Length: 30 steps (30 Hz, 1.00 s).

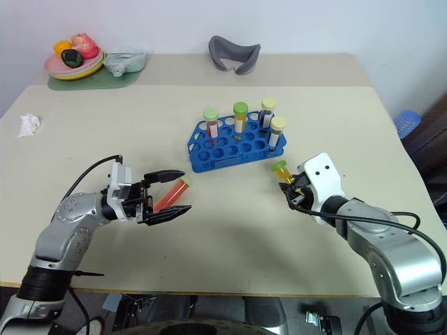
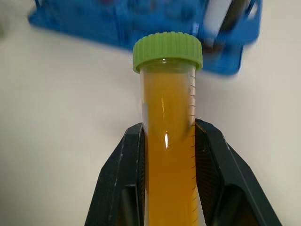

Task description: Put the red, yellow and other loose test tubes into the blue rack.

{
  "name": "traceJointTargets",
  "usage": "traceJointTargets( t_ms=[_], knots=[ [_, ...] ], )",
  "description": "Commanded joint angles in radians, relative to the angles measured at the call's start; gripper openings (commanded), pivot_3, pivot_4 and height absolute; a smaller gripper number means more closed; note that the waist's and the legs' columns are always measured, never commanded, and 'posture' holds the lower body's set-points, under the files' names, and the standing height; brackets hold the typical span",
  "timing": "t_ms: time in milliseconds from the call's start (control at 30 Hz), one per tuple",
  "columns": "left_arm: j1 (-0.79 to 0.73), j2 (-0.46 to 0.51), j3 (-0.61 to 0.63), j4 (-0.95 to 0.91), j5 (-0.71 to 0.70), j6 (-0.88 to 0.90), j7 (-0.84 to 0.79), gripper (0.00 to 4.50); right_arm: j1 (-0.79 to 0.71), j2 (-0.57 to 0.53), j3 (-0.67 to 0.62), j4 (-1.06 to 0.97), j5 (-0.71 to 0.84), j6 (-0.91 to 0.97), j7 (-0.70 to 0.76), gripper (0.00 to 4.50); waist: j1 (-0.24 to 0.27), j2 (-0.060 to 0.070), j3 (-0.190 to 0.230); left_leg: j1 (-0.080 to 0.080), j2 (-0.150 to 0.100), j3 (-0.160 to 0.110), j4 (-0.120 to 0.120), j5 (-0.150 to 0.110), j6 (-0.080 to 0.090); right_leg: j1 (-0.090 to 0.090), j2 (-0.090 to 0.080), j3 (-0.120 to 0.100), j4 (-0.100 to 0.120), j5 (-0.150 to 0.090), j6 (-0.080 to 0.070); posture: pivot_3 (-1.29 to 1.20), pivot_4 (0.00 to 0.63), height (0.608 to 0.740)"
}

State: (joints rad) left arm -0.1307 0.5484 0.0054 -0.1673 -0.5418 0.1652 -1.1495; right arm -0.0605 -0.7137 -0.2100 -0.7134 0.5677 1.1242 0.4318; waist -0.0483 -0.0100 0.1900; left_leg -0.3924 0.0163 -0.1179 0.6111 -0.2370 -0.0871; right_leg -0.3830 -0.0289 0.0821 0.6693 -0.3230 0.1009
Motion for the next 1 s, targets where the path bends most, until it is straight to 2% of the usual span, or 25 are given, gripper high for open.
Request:
traceJointTargets(
  t_ms=[33, 233, 400, 633, 667, 767, 833, 933, 1000],
  knots=[
    [0.016, -0.005, 0.005, -0.04, 0.0, -0.017, 0.011, 4.5, -0.031, -0.039, -0.038, 0.034, 0.067, 0.033, 0.076, 0.8, 0.003, 0.0, 0.0, 0.0, 0.0, 0.0, 0.0, 0.0, 0.0, 0.0, 0.0, 0.0, 0.0, 0.0, 0.0, 0.0, 0.15, 0.74],
    [0.052, -0.012, 0.01, -0.063, 0.002, -0.025, 0.033, 4.5, -0.039, -0.153, 0.003, 0.097, 0.082, 0.01, 0.195, 0.8, 0.007, 0.0, 0.0, -0.001, 0.0, 0.0, 0.0, -0.001, 0.001, 0.001, 0.0, 0.0, -0.002, 0.0, 0.0, 0.0, 0.15, 0.74],
    [0.072, -0.022, 0.01, -0.079, 0.005, -0.03, 0.054, 4.5, -0.058, -0.218, 0.073, 0.151, 0.034, -0.046, 0.243, 0.8, 0.005, 0.0, 0.0, -0.001, 0.0, 0.0, 0.0, -0.001, 0.001, 0.001, 0.0, 0.0, -0.002, 0.0, 0.0, 0.0, 0.15, 0.74],
    [0.095, -0.029, 0.007, -0.092, 0.008, -0.039, 0.071, 4.5, -0.106, -0.219, 0.165, 0.179, -0.029, -0.079, 0.232, 4.19, 0.006, -0.001, 0.0, -0.001, 0.0, 0.0, 0.001, -0.001, 0.001, 0.001, 0.0, -0.001, -0.003, 0.0, 0.0, 0.0, 0.15, 0.74],
    [0.096, -0.029, 0.007, -0.091, 0.008, -0.04, 0.071, 4.5, -0.109, -0.219, 0.177, 0.177, -0.047, -0.087, 0.223, 4.41, 0.007, 0.0, 0.0, -0.001, 0.0, 0.0, 0.001, -0.001, 0.001, 0.001, 0.0, -0.001, -0.003, 0.0, 0.0, 0.0, 0.15, 0.74],
    [0.097, -0.026, 0.012, -0.077, 0.008, -0.047, 0.069, 4.5, -0.131, -0.22, 0.197, 0.152, -0.116, -0.105, 0.163, 4.41, 0.006, 0.0, 0.0, -0.001, 0.0, 0.0, 0.001, -0.001, 0.001, 0.001, 0.0, -0.001, -0.003, 0.0, 0.0, 0.0, 0.15, 0.74],
    [0.1, -0.026, 0.014, -0.072, 0.009, -0.05, 0.067, 4.5, -0.161, -0.227, 0.207, 0.13, -0.136, -0.052, 0.125, 4.41, 0.004, 0.0, 0.0, -0.001, 0.0, 0.0, 0.001, -0.001, 0.001, 0.001, 0.0, 0.0, -0.003, 0.0, 0.0, 0.0, 0.15, 0.74],
    [0.106, -0.029, 0.01, -0.069, 0.013, -0.057, 0.068, 4.5, -0.247, -0.305, 0.312, 0.085, -0.144, 0.115, 0.129, 4.41, 0.005, 0.0, 0.001, -0.001, 0.0, 0.0, 0.001, -0.001, 0.001, 0.001, 0.0, 0.0, -0.002, 0.0, 0.0, 0.0, 0.15, 0.74],
    [0.106, -0.032, 0.005, -0.068, 0.013, -0.057, 0.07, 4.5, -0.326, -0.31, 0.358, 0.063, -0.132, 0.288, 0.095, 4.41, 0.005, 0.0, 0.001, -0.001, 0.0, 0.0, 0.001, -0.001, 0.001, 0.001, 0.0, -0.001, -0.003, 0.0, 0.0, 0.0, 0.15, 0.74]
  ],
)
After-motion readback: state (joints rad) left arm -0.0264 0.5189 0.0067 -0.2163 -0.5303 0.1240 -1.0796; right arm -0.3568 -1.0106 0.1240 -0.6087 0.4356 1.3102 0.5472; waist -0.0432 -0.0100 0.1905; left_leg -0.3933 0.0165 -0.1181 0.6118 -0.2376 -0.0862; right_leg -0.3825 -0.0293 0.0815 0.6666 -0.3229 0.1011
